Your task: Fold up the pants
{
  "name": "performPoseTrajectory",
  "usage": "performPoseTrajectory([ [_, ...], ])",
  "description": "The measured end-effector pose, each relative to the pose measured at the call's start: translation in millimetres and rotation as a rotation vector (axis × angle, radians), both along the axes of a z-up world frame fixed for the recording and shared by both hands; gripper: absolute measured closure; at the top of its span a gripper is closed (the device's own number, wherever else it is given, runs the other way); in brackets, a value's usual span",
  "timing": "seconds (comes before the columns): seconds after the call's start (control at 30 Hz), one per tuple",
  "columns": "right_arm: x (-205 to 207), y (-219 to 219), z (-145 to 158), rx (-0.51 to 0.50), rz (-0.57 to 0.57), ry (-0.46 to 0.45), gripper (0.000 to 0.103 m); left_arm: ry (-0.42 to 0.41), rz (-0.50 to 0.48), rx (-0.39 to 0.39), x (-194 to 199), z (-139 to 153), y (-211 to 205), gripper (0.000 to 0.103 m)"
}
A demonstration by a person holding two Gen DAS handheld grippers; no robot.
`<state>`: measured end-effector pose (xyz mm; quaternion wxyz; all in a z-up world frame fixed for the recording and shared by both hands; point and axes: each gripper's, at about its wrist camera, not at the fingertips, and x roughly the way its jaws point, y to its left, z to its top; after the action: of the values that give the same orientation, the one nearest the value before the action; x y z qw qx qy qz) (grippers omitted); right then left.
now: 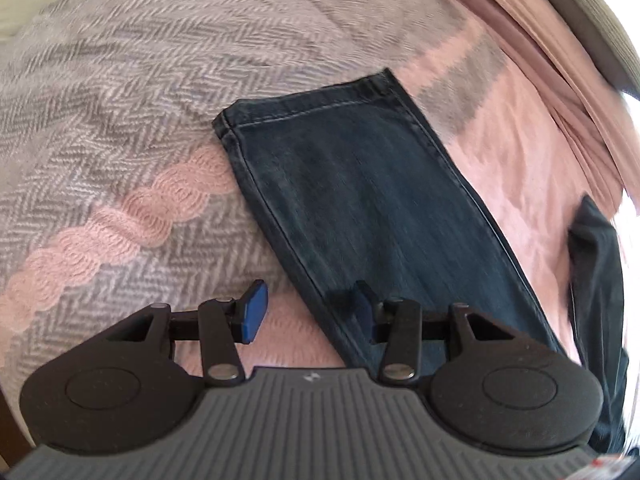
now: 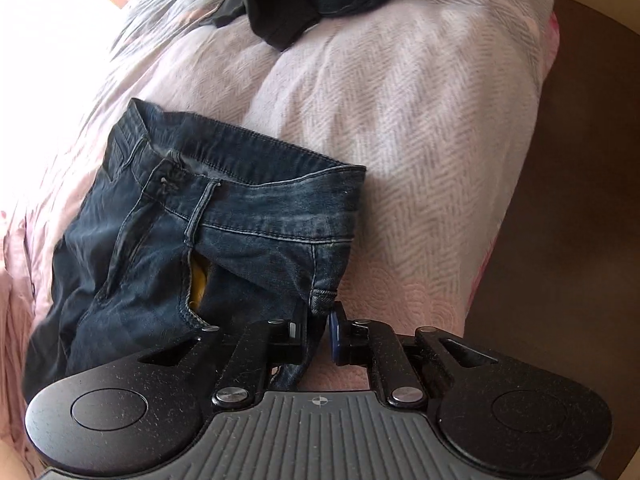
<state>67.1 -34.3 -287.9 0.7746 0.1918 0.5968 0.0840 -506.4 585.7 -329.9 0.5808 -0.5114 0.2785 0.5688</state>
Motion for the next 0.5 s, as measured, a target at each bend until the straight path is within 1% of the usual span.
performPoseTrajectory([
  [0.03,-0.6,-0.2,1.0,-0.003,0.003,-0.004,0.098,0.010,0.002,0.016,1.0,-0.7,1.9,0.088],
  [0.07,1.4,2.0,3.3,-0.017,0.017,-0.010,0.098,0.023,-0.005,0.044,2.4,1.0,3.9,0.102],
  [0.13,4.1,7.2,9.1,-0.033,0.046,-0.029,0.098,0.031,-0.004,0.076,1.6,11.2,3.5,0.103],
  [0.2,2.8,8.5,16.9,-0.031,0.069,-0.054,0.099,0.019,-0.005,0.150,-4.8,30.0,-9.1,0.101],
  [0.27,-0.7,6.6,21.2,-0.028,0.084,-0.058,0.100,0.040,-0.007,0.182,-16.7,41.2,-23.2,0.101],
  [0.3,-1.7,7.6,20.8,-0.026,0.088,-0.050,0.100,0.047,0.013,0.171,-25.5,41.0,-29.9,0.101],
  [0.37,-1.8,11.6,17.9,-0.042,0.090,-0.036,0.100,0.081,0.035,0.108,-39.1,29.6,-41.0,0.100],
  [0.4,-0.3,18.1,15.1,-0.071,0.105,-0.026,0.099,0.112,0.033,0.061,-41.1,20.3,-44.4,0.094],
  [0.43,1.6,25.9,11.0,-0.109,0.140,-0.010,0.099,0.165,0.031,0.011,-40.0,12.8,-46.8,0.090],
  [0.47,3.9,32.5,7.5,-0.140,0.167,0.017,0.098,0.211,0.028,-0.008,-37.8,11.3,-50.2,0.091],
  [0.5,5.6,37.3,6.9,-0.159,0.180,0.037,0.091,0.222,0.027,-0.009,-35.4,14.4,-54.0,0.091],
])
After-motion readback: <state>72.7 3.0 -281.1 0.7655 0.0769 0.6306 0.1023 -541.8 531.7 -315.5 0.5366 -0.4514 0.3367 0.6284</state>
